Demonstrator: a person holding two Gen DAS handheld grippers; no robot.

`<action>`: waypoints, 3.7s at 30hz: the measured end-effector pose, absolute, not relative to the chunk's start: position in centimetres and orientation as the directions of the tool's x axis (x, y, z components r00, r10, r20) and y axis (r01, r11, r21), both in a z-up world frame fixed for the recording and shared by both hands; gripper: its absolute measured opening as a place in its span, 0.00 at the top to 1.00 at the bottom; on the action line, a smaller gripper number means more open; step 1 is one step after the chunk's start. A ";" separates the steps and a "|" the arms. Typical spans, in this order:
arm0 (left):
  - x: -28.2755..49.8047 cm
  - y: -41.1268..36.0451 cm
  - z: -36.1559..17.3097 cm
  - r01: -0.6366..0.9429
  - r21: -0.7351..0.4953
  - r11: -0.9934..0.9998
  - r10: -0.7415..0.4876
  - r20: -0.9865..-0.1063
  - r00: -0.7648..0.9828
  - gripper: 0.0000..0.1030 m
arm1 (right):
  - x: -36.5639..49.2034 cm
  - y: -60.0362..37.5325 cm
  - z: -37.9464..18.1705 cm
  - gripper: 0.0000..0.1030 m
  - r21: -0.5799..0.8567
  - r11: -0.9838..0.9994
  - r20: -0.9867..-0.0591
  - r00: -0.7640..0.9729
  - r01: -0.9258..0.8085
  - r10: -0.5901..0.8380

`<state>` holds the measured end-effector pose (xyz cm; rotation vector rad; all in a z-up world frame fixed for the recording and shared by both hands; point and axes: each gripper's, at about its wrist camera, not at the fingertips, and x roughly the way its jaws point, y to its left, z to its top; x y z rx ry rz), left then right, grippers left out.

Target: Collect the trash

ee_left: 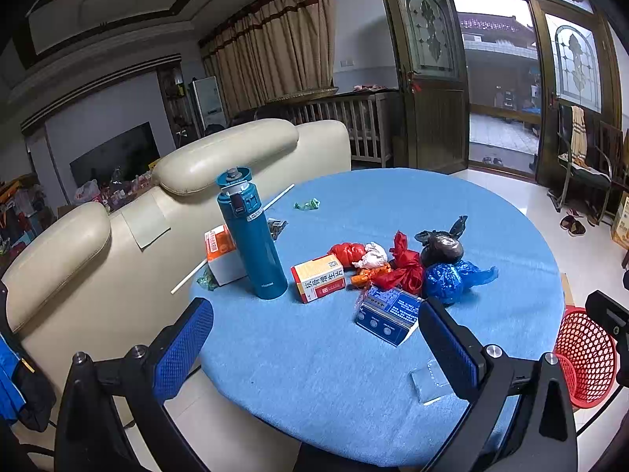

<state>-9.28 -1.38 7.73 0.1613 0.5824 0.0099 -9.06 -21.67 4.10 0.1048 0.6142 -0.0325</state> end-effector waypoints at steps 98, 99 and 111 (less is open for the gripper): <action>-4.1 -5.2 -7.1 0.632 -0.084 0.770 -0.425 -0.806 0.412 0.43 | 17.3 -23.1 -14.5 0.31 0.561 0.760 -0.814 0.390 0.329 0.431; -4.1 -4.9 -7.2 0.621 -0.075 0.781 -0.411 -0.810 0.419 0.43 | 17.3 -22.9 -14.7 0.39 0.557 0.765 -0.815 0.387 0.322 0.431; -4.1 -4.5 -3.8 0.570 -0.006 0.822 -0.364 -0.775 0.516 0.43 | 9.9 -26.7 -12.4 0.48 0.523 0.821 -0.792 0.488 0.230 0.368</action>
